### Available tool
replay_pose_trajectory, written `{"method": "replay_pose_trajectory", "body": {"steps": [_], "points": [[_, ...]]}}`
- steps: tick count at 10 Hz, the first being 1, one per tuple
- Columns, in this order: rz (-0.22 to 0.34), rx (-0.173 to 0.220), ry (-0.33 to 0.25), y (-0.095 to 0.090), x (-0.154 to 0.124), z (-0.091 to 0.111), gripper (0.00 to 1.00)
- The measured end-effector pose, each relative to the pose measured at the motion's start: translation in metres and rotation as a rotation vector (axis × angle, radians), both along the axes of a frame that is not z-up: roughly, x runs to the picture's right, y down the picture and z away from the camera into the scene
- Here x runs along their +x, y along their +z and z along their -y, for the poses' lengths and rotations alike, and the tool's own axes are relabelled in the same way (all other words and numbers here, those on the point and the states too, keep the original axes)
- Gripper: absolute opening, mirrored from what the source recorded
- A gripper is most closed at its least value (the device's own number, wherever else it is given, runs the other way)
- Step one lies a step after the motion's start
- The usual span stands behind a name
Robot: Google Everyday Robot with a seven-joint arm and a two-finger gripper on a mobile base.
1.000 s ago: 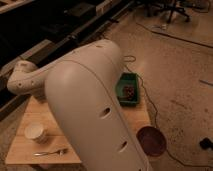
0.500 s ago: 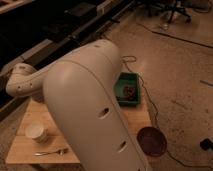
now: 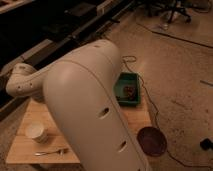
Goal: Place banana in paper cup
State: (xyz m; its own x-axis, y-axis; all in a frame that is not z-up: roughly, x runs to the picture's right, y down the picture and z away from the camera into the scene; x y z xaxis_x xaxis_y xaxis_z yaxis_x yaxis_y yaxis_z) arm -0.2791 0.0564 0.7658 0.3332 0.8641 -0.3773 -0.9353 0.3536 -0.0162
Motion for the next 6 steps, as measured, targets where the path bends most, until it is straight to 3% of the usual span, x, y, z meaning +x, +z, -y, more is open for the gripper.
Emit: {"method": "replay_pose_trajectory", "body": {"steps": [4, 6], "points": [[0.0, -0.001, 0.001, 0.0004, 0.0007, 0.0001, 0.0], [0.05, 0.001, 0.037, 0.0009, 0.0034, 0.0004, 0.0]]}}
